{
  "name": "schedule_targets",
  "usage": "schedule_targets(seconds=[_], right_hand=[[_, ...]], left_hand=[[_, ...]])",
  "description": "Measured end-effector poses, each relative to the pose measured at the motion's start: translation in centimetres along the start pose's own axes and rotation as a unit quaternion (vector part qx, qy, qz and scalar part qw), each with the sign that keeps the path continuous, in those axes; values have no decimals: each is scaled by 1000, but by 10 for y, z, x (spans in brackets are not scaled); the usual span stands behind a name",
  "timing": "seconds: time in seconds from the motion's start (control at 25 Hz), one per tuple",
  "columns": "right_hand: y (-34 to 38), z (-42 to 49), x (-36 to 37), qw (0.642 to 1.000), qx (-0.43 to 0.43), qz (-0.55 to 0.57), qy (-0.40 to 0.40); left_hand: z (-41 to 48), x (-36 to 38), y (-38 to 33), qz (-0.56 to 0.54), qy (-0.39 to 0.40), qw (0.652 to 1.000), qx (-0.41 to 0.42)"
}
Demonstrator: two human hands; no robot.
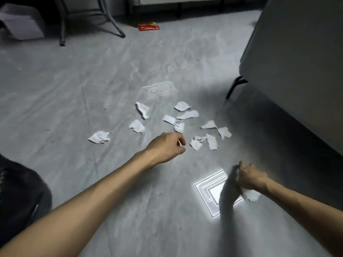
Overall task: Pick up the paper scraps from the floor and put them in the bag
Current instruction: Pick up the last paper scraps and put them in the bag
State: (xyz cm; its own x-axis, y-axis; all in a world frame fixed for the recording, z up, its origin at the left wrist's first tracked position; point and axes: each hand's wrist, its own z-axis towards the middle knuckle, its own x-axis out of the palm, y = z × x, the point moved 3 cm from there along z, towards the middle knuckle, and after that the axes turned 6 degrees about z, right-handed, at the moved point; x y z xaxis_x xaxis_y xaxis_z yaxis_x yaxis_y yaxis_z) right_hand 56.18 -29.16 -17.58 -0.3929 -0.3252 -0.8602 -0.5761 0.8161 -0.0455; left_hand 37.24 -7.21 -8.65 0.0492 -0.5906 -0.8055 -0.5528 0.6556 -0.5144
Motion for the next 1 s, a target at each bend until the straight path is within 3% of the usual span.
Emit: schedule_targets(seconds=[0.2, 0.32, 0.4, 0.48, 0.56, 0.6, 0.68, 0.8, 0.92, 1.0], right_hand=[[-6, 4, 10, 990, -71, 123, -11], [1, 9, -19, 949, -113, 272, -110], [5, 11, -34, 935, -144, 300, -120], [11, 4, -23, 952, -226, 203, -19], [10, -13, 8, 951, -304, 25, 61], [10, -19, 21, 934, -349, -40, 61], [11, -20, 31, 913, -400, -49, 57], [15, -1, 26, 928, -364, 24, 77], [21, 28, 4, 945, -270, 181, -41], [26, 52, -17, 931, -185, 293, -115]], left_hand=[[57, 53, -13, 64, 6, 997, 31], [91, 82, -14, 108, -1, 993, 45], [110, 99, -12, 145, 1, 988, 61], [125, 110, -7, 165, -12, 984, 63], [134, 116, -2, 129, -56, 988, 65], [136, 116, -1, 92, -78, 991, 64], [136, 116, 0, 47, -91, 993, 53], [129, 118, 1, 25, -82, 995, 45], [117, 107, 0, -21, -102, 994, 29], [109, 93, 0, -78, -121, 990, -3]])
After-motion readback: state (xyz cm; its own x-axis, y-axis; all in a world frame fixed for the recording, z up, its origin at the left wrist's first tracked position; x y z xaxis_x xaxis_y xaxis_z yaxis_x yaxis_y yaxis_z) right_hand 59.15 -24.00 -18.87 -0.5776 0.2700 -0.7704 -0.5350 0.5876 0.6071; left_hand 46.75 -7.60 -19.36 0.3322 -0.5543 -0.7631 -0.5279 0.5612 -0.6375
